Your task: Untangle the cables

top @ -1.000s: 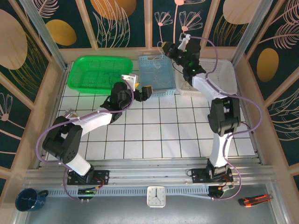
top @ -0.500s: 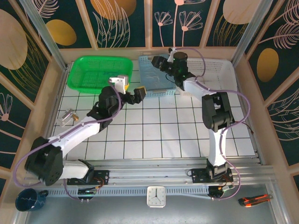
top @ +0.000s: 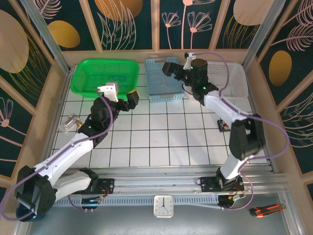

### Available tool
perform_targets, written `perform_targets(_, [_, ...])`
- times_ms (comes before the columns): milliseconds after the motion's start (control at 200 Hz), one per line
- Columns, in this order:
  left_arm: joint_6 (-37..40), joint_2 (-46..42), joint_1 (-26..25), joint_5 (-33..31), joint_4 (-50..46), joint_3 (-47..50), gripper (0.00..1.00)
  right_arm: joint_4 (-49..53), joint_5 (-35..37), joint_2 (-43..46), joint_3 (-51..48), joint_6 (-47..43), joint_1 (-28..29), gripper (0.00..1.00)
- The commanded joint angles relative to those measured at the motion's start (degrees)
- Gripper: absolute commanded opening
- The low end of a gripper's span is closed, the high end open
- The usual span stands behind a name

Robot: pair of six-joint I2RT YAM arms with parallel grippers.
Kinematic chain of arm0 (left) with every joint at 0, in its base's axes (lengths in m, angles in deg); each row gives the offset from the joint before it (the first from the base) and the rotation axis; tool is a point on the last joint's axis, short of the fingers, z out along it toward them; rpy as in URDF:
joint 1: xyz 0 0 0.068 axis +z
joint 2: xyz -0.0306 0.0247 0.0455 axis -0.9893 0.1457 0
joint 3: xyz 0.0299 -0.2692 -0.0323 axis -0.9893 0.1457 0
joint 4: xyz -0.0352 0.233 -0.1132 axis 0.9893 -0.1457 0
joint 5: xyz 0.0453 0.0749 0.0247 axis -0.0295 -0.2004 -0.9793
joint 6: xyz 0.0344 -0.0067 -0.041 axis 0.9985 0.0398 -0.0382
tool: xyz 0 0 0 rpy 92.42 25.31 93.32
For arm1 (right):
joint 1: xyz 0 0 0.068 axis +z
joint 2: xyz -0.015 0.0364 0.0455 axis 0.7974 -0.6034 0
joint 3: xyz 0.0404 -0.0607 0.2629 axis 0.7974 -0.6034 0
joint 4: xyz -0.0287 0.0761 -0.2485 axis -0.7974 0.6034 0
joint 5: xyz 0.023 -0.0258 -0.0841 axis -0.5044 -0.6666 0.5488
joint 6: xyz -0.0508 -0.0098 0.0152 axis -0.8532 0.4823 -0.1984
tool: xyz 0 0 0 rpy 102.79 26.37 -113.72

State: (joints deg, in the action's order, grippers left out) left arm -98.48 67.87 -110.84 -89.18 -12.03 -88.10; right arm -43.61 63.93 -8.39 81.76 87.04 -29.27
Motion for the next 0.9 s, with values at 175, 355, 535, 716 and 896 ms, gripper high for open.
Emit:
perform_targets(175, [2.51, -9.05, 14.17, -8.71, 6.18, 11.1, 0.99, -4.56, 30.97, 25.14, -27.93, -8.94, 1.07, 0.99])
perform_targets(355, [10.21, -6.51, 18.61, -10.88, 21.27, 21.66, 0.99, -7.45, 44.66, 30.48, -41.83, -19.99, -5.55, 0.99])
perform_targets(535, [14.07, 1.71, 19.02, -14.34, 31.57, 27.21, 0.99, -18.66, 50.35, 23.84, -50.46, -24.01, -10.06, 0.99])
perform_targets(716, [15.55, 11.36, 22.64, -11.92, 50.21, 31.86, 0.99, -42.18, 41.94, 17.13, -59.17, -27.73, -13.06, 0.99])
perform_targets(896, [18.64, 21.92, 27.14, -0.33, 58.19, 29.57, 0.99, -63.94, 29.46, 8.0, -62.46, -28.9, -17.79, 0.99])
